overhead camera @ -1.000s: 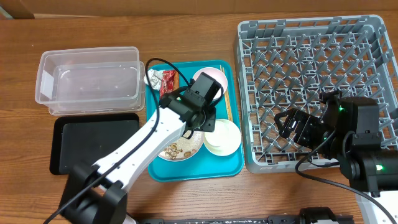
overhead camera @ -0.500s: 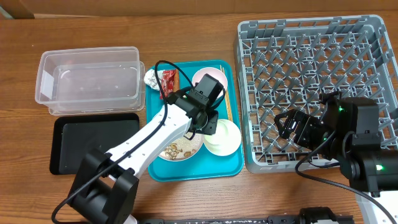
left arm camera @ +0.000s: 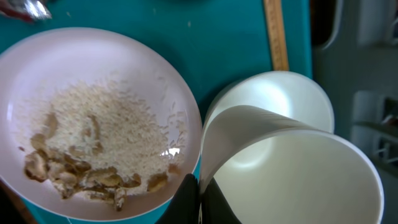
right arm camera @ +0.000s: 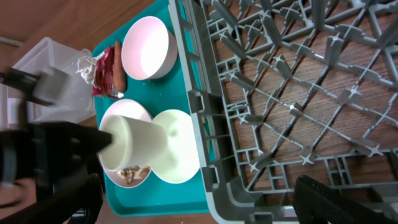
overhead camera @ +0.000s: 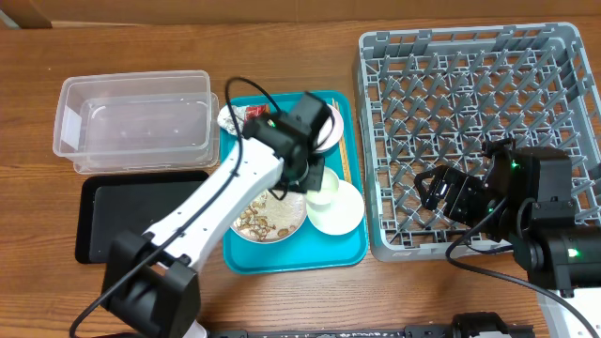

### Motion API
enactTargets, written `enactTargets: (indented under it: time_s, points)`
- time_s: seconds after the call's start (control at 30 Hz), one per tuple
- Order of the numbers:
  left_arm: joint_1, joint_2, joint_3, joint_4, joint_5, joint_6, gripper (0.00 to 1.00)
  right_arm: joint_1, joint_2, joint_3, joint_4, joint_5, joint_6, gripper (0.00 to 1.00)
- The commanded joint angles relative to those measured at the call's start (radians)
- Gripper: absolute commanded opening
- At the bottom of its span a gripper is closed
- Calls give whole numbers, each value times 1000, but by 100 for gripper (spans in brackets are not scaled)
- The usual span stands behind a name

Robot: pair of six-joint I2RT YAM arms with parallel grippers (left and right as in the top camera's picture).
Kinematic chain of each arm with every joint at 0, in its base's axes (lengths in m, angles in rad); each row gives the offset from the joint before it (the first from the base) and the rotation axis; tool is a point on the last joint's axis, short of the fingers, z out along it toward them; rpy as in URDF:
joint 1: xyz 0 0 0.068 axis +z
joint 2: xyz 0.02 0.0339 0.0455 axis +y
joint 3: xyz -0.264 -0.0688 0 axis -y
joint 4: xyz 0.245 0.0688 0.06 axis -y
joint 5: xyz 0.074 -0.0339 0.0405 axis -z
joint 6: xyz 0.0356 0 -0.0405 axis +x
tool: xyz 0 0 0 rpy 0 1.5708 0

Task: Sort waste into correct bins and load items into the dishwasher
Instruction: 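Reach the left gripper to the white cup on the teal tray and grasp it, then lift the white cup with the left gripper and hand it to the right gripper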

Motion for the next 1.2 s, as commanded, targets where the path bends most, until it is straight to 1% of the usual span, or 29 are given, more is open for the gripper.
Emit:
enactTargets:
  time_s: [0.0,0.03,0.1,0.13,0.17,0.2,0.23,0.27,0.3,0.37,0.47,0.53,0.67,0.8,0.87,0.9,0.97,1.17]
  points:
    - [71,-68,106,-41,153,32,4,-3,-2,27,7,-1,5,100]
    - [84,-76,111,-42,193,44,4,-3,-2,27,8,-4,4,100]
    - [156,-112,119,-35,410,104,4,-3,-2,27,18,-58,3,100]
    - [195,-126,119,-34,515,127,4,-3,-2,27,28,-112,-6,96]
    - [235,-139,119,-37,621,149,4,-3,-2,27,44,-178,-19,83]
    - [275,-150,119,-44,732,175,4,-2,-2,27,68,-262,-45,78]
    - [315,-158,119,-51,836,204,4,-1,-2,27,103,-370,-79,76]
    - [357,-166,119,-61,943,235,4,-1,-2,27,138,-462,-102,76]
    - [388,-170,119,-71,1016,253,4,-1,-2,27,176,-542,-111,76]
    - [435,-174,119,-96,1128,288,4,0,-2,27,256,-661,-108,76]
    - [466,-174,119,-155,1294,376,4,19,-2,27,345,-711,-72,77]
    - [466,-174,119,-182,1346,410,4,51,-2,27,396,-726,-64,77]
    - [441,-174,118,-198,1356,414,4,150,7,27,500,-731,-47,77]
    - [422,-174,118,-198,1387,420,4,232,40,27,560,-654,-21,77]
    - [421,-174,118,-199,1384,420,4,256,62,27,597,-654,-21,78]
    - [421,-174,118,-201,1383,420,4,263,69,27,612,-654,-21,81]
    - [421,-174,118,-205,1383,420,4,282,86,27,659,-654,-21,83]
    - [421,-174,118,-213,1360,420,4,317,108,27,790,-658,5,84]
